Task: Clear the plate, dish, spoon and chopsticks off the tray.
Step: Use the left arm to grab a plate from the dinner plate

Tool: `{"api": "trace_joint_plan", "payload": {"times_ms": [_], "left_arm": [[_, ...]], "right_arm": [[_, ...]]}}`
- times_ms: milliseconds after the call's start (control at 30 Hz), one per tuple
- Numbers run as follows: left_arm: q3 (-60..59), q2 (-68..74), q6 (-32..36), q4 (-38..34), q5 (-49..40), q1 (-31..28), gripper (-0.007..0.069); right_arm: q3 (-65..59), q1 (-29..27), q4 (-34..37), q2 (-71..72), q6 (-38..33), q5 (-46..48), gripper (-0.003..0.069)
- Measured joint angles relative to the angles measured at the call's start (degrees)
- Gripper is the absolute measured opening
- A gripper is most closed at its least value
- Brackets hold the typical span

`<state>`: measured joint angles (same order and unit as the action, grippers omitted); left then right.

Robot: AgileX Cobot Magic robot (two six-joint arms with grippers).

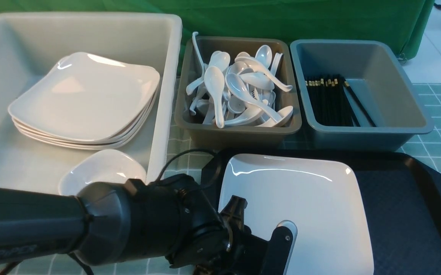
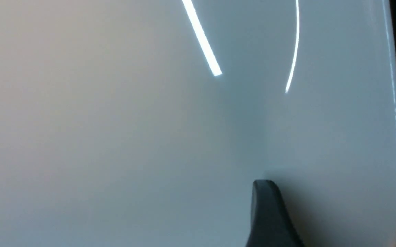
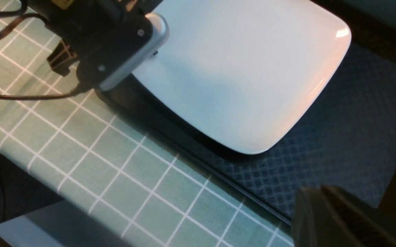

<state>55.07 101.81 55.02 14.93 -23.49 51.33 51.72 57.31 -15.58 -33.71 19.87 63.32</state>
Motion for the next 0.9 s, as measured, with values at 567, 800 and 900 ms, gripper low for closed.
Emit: {"api": "trace_joint_plan", "payload": {"times_ms": [567, 800, 900], "left_arm": [[0.55, -2.07, -6.83, 3.87, -3.02, 3.0, 0.0184], [0.38, -14.2, -12.21, 0.97, -6.67, 10.71, 0.0035], [0.09, -17.38, -12.42, -0.18, -7.6, 12.46, 0.0024]], "right_arm": [[0.0, 0.0, 0.17, 0.06, 0.0, 0.0, 0.0069], [0.0, 0.0, 0.22, 0.06, 0.0, -0.08, 0.0069], [0.0, 0.0, 0.22, 0.06, 0.0, -0.39, 0.0069]]}}
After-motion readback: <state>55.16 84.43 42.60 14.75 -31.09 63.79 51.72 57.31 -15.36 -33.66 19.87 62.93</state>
